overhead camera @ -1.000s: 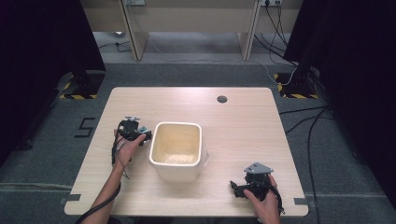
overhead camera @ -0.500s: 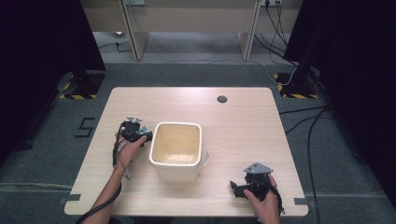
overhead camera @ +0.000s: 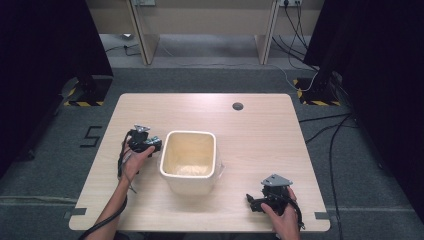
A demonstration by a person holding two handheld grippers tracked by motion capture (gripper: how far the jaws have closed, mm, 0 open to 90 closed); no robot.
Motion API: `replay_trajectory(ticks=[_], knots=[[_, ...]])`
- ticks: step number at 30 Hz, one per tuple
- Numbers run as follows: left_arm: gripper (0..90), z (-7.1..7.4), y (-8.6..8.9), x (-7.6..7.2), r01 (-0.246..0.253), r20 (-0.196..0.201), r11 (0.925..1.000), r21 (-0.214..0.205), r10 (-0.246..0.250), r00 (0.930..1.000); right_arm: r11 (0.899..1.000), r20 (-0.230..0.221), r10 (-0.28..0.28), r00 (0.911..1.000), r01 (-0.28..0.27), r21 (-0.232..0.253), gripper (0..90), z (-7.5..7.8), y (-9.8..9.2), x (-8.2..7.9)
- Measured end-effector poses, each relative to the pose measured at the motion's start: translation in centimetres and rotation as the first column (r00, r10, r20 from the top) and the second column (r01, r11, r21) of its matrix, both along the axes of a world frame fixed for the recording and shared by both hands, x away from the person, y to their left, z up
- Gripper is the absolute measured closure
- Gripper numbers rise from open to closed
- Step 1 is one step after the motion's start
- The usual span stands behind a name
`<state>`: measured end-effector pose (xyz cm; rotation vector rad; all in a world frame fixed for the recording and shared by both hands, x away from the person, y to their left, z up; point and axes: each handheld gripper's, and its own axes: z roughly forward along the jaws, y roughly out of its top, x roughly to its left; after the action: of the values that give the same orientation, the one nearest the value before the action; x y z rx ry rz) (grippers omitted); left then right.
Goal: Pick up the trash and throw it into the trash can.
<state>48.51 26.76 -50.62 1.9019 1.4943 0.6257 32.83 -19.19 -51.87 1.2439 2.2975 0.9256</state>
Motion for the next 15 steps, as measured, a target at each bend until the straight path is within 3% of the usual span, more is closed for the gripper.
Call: replay_trajectory(ticks=[15], knots=[[29.3, 3.0, 0.5, -1.1, 0.069, 0.03, 0.9968, -0.04, -0.067, 0.9973, 1.0, 0.0, 0.001, 1.0, -0.001, 0.0, 0.7, 0.0, 0.0, 0.0]])
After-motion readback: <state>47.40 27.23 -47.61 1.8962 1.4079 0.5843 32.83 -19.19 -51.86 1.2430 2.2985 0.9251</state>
